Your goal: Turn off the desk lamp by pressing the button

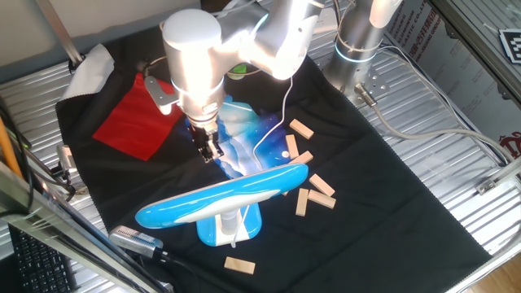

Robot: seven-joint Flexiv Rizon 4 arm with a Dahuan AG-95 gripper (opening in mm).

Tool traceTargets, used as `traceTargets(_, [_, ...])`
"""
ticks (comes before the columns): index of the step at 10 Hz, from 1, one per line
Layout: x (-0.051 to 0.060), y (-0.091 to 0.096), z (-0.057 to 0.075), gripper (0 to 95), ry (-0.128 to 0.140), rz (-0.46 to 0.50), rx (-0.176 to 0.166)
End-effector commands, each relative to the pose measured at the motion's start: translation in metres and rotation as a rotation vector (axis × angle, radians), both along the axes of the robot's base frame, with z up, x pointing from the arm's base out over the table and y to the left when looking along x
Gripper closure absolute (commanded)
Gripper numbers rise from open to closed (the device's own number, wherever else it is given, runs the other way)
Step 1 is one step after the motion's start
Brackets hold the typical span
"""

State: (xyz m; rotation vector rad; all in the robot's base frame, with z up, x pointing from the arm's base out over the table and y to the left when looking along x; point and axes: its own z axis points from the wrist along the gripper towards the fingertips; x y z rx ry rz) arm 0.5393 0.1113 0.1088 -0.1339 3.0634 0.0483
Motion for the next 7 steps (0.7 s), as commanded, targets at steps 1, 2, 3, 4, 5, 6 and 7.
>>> traceTargets(1, [-0.0004, -0.0002, -0.0001, 95.0, 0.032, 0.100, -0.007])
traceTargets(2, [-0.0004, -0.0002, -0.0001, 95.0, 0.041, 0.134, -0.003])
traceTargets(3, [-0.0004, -0.0002, -0.0001, 95.0, 0.058, 0.155, 0.000])
traceTargets(4, [-0.0004, -0.0002, -0.0001, 95.0, 0.057, 0.154, 0.004])
traceTargets(5, [-0.0004, -0.0002, -0.0001, 95.0, 0.056, 0.145, 0.005])
traceTargets(6, [-0.0004, -0.0002, -0.0001, 95.0, 0.050, 0.136, -0.001])
traceTargets(7, [-0.0004, -0.0002, -0.0001, 95.0, 0.040, 0.115, -0.010])
